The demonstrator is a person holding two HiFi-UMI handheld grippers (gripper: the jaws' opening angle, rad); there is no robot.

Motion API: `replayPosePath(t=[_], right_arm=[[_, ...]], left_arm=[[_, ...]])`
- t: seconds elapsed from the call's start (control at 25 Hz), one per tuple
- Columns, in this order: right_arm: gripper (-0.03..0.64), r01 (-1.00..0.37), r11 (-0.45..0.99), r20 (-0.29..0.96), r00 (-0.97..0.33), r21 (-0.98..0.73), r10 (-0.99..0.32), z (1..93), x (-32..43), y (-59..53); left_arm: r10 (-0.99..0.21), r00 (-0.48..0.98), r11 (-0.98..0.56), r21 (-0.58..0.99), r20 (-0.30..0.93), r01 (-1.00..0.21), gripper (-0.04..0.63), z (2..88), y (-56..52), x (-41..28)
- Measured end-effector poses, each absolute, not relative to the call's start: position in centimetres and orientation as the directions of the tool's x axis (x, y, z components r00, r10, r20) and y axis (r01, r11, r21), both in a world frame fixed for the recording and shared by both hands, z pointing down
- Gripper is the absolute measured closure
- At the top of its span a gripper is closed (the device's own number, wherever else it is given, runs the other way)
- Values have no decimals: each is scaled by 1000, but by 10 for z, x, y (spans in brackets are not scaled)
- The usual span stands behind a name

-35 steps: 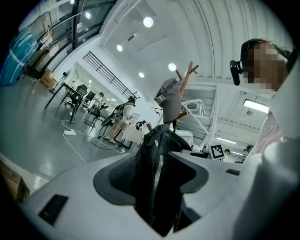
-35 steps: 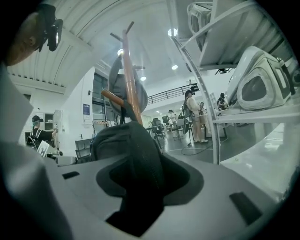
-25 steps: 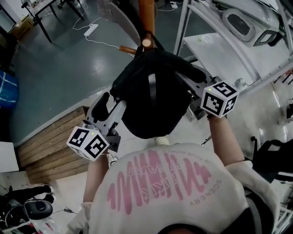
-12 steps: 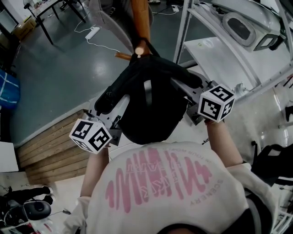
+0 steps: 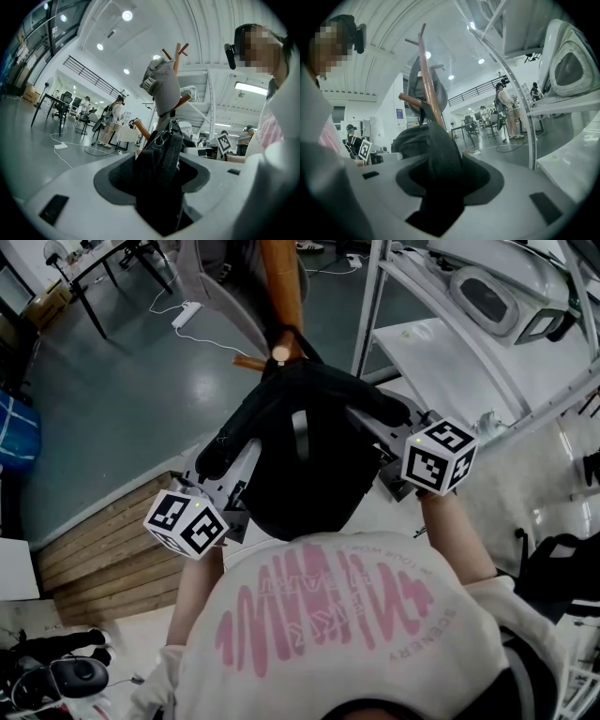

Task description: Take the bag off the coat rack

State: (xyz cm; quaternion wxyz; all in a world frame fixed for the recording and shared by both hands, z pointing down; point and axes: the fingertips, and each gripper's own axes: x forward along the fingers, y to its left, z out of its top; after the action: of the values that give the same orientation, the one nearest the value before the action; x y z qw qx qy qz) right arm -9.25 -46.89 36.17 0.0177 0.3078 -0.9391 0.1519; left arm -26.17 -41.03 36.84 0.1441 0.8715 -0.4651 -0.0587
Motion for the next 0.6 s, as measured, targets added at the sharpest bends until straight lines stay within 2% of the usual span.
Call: replayPosePath(t=[0.28, 0.6], right_arm=[[453, -586, 765, 139, -809, -266, -571, 362, -94, -463], [503, -629, 749, 186, -777, -206, -601, 362, -95, -457]], left_arm=[[-832, 552, -517, 282, 54, -808, 424, 369, -407, -259], [-819, 570, -521, 336, 62, -785, 462, 369, -398, -250]])
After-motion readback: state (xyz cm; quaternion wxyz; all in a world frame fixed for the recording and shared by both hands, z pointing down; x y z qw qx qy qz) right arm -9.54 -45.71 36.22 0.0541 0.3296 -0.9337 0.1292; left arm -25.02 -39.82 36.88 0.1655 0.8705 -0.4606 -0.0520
